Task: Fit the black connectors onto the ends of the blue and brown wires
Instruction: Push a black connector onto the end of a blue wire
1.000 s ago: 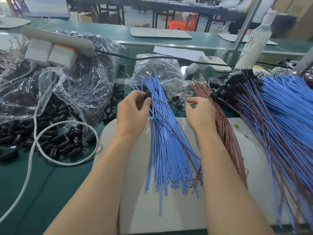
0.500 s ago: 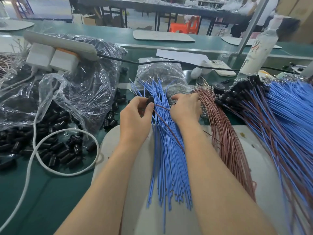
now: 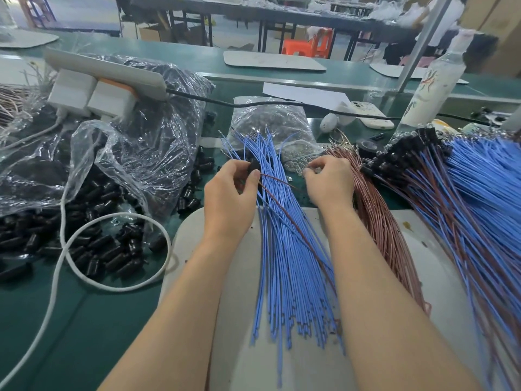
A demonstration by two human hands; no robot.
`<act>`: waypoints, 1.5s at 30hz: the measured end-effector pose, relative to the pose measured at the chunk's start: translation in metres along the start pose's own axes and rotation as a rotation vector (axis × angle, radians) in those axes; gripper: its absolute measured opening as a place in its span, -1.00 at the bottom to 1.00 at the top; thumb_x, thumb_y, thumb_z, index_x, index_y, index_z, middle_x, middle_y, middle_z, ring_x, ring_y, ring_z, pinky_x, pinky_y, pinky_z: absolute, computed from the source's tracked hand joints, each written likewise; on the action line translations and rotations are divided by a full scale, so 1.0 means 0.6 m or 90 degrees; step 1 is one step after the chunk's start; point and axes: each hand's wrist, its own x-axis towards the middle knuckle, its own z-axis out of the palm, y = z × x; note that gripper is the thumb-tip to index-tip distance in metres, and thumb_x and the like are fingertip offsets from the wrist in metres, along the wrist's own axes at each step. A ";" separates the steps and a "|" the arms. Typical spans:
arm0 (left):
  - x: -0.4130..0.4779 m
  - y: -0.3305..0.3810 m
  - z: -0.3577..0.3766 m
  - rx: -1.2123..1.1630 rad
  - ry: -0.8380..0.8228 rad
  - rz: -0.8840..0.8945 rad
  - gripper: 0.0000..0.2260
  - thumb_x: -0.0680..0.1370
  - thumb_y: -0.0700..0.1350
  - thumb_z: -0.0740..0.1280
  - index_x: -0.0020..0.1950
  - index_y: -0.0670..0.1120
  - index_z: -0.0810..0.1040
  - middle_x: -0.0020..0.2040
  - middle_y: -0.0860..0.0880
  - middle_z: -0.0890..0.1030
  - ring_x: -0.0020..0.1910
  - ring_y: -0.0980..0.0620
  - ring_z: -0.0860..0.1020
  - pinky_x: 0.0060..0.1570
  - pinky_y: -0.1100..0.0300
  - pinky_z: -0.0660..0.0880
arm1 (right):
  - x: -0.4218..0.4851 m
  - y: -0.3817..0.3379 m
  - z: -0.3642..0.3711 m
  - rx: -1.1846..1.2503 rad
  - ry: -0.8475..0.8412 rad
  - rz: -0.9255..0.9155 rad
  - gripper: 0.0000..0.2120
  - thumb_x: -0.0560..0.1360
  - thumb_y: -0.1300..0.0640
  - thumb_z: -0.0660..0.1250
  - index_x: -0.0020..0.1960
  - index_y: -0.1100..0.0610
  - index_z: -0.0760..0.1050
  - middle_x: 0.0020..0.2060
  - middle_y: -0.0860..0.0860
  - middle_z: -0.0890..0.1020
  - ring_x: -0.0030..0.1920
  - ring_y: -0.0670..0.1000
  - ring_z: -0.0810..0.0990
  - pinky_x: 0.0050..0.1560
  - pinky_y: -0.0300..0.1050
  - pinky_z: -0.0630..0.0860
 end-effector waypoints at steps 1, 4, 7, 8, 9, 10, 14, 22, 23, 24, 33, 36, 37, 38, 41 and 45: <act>0.000 0.000 0.000 0.002 -0.001 -0.001 -0.94 0.56 -0.14 0.33 -0.06 0.00 0.49 -0.25 0.18 0.53 -0.28 0.22 0.47 -0.23 0.49 0.39 | 0.000 0.001 -0.003 0.020 0.014 -0.011 -0.83 0.54 0.14 0.29 0.11 0.12 0.56 0.16 0.13 0.51 0.15 0.12 0.48 0.03 -0.20 0.31; -0.001 -0.001 0.001 0.004 -0.006 -0.005 -0.95 0.56 -0.14 0.33 -0.05 0.00 0.49 -0.25 0.18 0.53 -0.29 0.23 0.47 -0.23 0.50 0.39 | -0.001 0.004 -0.010 0.032 0.027 -0.046 -0.78 0.54 0.20 0.27 0.16 0.18 0.56 0.08 0.10 0.62 0.11 0.09 0.55 0.00 -0.22 0.34; -0.002 -0.001 0.001 0.002 -0.009 -0.005 -0.96 0.57 -0.14 0.33 -0.05 -0.01 0.49 -0.25 0.17 0.53 -0.28 0.23 0.47 -0.23 0.49 0.39 | -0.004 0.004 -0.009 0.016 0.019 -0.065 -0.73 0.54 0.26 0.24 0.22 0.16 0.53 0.09 0.09 0.62 0.11 0.10 0.55 0.02 -0.18 0.40; -0.003 -0.001 0.001 0.000 -0.009 -0.006 -0.96 0.57 -0.14 0.33 -0.05 -0.01 0.49 -0.24 0.17 0.54 -0.28 0.22 0.47 -0.22 0.49 0.39 | -0.005 0.004 -0.008 0.021 0.025 -0.070 -0.73 0.54 0.27 0.23 0.22 0.15 0.53 0.09 0.09 0.62 0.10 0.09 0.56 0.00 -0.19 0.39; -0.003 -0.001 0.001 -0.001 -0.010 -0.007 -0.96 0.57 -0.14 0.32 -0.05 -0.01 0.50 -0.24 0.16 0.54 -0.28 0.22 0.48 -0.22 0.48 0.39 | -0.006 0.003 -0.007 0.034 0.035 -0.073 -0.74 0.54 0.28 0.23 0.19 0.16 0.54 0.07 0.09 0.63 0.09 0.08 0.56 -0.02 -0.22 0.37; -0.002 -0.001 0.000 0.000 -0.010 -0.007 -0.96 0.57 -0.14 0.32 -0.05 -0.01 0.50 -0.24 0.17 0.54 -0.27 0.22 0.48 -0.22 0.49 0.39 | -0.007 0.002 -0.007 0.057 0.043 -0.074 -0.76 0.54 0.28 0.23 0.17 0.16 0.55 0.05 0.08 0.63 0.07 0.07 0.56 -0.03 -0.23 0.36; -0.001 -0.001 0.001 0.004 -0.006 -0.009 -0.94 0.56 -0.15 0.33 -0.05 -0.01 0.49 -0.25 0.21 0.52 -0.28 0.28 0.48 -0.23 0.55 0.37 | -0.009 -0.003 -0.019 0.299 -0.004 -0.015 -0.73 0.54 0.31 0.25 0.20 0.12 0.53 -0.22 -0.02 0.56 -0.26 -0.07 0.50 -0.19 -0.21 0.46; -0.004 -0.006 0.011 0.039 -0.044 0.038 -0.92 0.55 -0.20 0.34 0.00 -0.05 0.58 -0.24 0.19 0.56 -0.26 0.13 0.52 -0.17 0.38 0.43 | -0.041 -0.005 -0.055 0.636 -0.125 0.089 -0.88 0.57 0.27 0.25 -0.06 0.11 0.52 -0.38 -0.03 0.64 -0.39 -0.13 0.60 -0.35 -0.34 0.50; -0.005 -0.006 0.013 0.034 -0.052 0.042 -0.91 0.55 -0.20 0.33 0.00 -0.05 0.57 -0.23 0.20 0.56 -0.24 0.15 0.54 -0.15 0.38 0.44 | -0.046 -0.005 -0.055 0.650 -0.126 0.086 -0.89 0.58 0.27 0.24 -0.07 0.12 0.51 -0.39 -0.03 0.65 -0.39 -0.13 0.61 -0.33 -0.33 0.52; -0.006 -0.006 0.014 0.029 -0.059 0.044 -0.91 0.55 -0.21 0.33 0.00 -0.04 0.57 -0.23 0.21 0.56 -0.24 0.20 0.55 -0.14 0.41 0.44 | -0.053 -0.005 -0.055 0.660 -0.133 0.077 -0.89 0.58 0.27 0.24 -0.08 0.13 0.49 -0.40 -0.03 0.66 -0.38 -0.12 0.63 -0.31 -0.32 0.54; -0.004 -0.016 0.014 -0.002 -0.119 0.052 -0.86 0.55 -0.25 0.31 0.02 -0.02 0.52 -0.14 0.12 0.62 -0.07 0.18 0.60 0.02 0.36 0.49 | -0.084 -0.009 -0.034 0.615 -0.172 -0.027 -0.87 0.53 0.31 0.31 -0.12 0.11 0.55 -0.32 -0.02 0.68 -0.26 -0.09 0.67 -0.23 -0.30 0.55; -0.004 -0.016 0.014 -0.013 -0.141 0.054 -0.82 0.55 -0.30 0.27 0.02 -0.03 0.51 -0.12 0.06 0.63 -0.05 0.12 0.61 0.10 0.22 0.51 | -0.087 -0.011 -0.033 0.602 -0.175 -0.044 -0.87 0.53 0.31 0.31 -0.11 0.12 0.55 -0.30 0.01 0.68 -0.27 -0.10 0.67 -0.25 -0.32 0.53; -0.004 -0.015 0.014 -0.019 -0.147 0.055 -0.80 0.55 -0.32 0.25 0.02 -0.03 0.50 -0.11 0.03 0.64 -0.03 0.09 0.61 0.12 0.17 0.52 | -0.088 -0.012 -0.032 0.600 -0.171 -0.047 -0.88 0.53 0.31 0.31 -0.11 0.13 0.55 -0.29 0.02 0.67 -0.28 -0.11 0.66 -0.26 -0.34 0.52; -0.004 -0.015 0.014 -0.023 -0.151 0.056 -0.79 0.54 -0.34 0.24 0.02 -0.03 0.49 -0.09 0.01 0.64 -0.02 0.07 0.61 0.13 0.13 0.52 | -0.088 -0.013 -0.031 0.596 -0.167 -0.050 -0.89 0.53 0.31 0.31 -0.10 0.15 0.55 -0.28 0.03 0.67 -0.29 -0.12 0.66 -0.27 -0.34 0.52; -0.004 -0.016 0.014 -0.026 -0.154 0.057 -0.78 0.54 -0.35 0.22 0.05 -0.06 0.50 -0.06 -0.01 0.64 0.01 0.06 0.61 0.16 0.09 0.51 | -0.089 -0.014 -0.031 0.580 -0.150 -0.059 -0.91 0.53 0.31 0.31 -0.07 0.16 0.56 -0.27 0.04 0.66 -0.29 -0.13 0.66 -0.26 -0.35 0.52; -0.004 -0.016 0.016 -0.035 -0.152 0.044 -0.76 0.54 -0.37 0.21 0.07 -0.08 0.52 -0.02 0.01 0.65 0.04 0.12 0.61 0.19 0.15 0.50 | -0.090 -0.011 -0.031 0.440 -0.095 -0.113 -0.87 0.52 0.28 0.31 -0.04 0.11 0.60 -0.24 0.03 0.66 -0.22 -0.07 0.65 -0.09 -0.16 0.58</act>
